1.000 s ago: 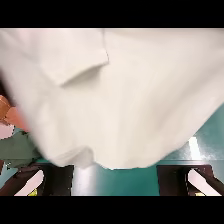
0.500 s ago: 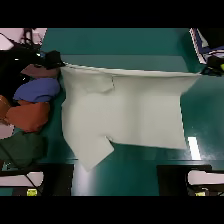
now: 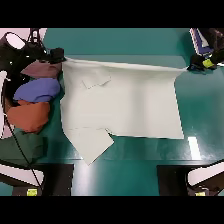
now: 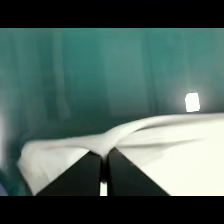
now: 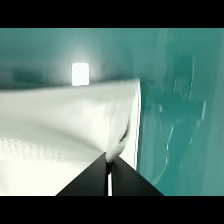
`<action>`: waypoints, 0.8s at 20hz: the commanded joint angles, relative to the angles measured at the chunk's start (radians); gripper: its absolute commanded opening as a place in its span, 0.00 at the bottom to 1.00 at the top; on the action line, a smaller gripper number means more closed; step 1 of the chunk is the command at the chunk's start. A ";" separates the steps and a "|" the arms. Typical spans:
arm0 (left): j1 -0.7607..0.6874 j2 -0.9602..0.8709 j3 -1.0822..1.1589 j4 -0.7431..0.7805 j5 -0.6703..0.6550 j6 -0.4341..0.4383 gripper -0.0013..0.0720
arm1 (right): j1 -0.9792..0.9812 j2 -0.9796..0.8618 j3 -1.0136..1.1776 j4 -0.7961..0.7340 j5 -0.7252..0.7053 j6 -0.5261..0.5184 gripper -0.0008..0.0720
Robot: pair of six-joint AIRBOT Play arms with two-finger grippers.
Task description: Fold the shirts.
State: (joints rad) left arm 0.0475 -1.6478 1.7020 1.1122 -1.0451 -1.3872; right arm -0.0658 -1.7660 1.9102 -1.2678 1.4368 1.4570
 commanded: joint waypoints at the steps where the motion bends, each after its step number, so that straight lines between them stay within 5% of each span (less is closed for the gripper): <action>1: 0.005 -0.007 -0.031 0.093 -0.136 -0.038 0.05 | 0.010 0.060 -0.174 -0.044 -0.032 -0.007 0.03; 8: 0.002 -0.007 -0.265 0.086 -0.165 -0.047 0.06 | 0.010 0.180 -0.528 -0.009 -0.183 -0.007 0.03; 9: 0.002 -0.007 -0.277 0.085 -0.163 -0.057 0.31 | 0.010 0.180 -0.535 0.022 -0.181 -0.007 0.04; 10: 0.002 -0.006 -0.278 0.084 -0.165 -0.059 0.69 | 0.010 0.180 -0.534 0.048 -0.179 -0.007 0.14; 11: 0.002 0.003 -0.277 0.084 -0.175 -0.075 0.69 | 0.010 0.185 -0.531 0.065 -0.178 -0.007 0.36; 16: 0.004 0.212 -0.379 0.193 -0.275 -0.072 0.67 | -0.019 0.364 -0.618 0.064 -0.105 -0.011 0.38</action>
State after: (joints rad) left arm 0.0517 -1.5398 1.3930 1.2407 -1.2602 -1.4544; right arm -0.0685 -1.4937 1.3506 -1.2194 1.2949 1.4487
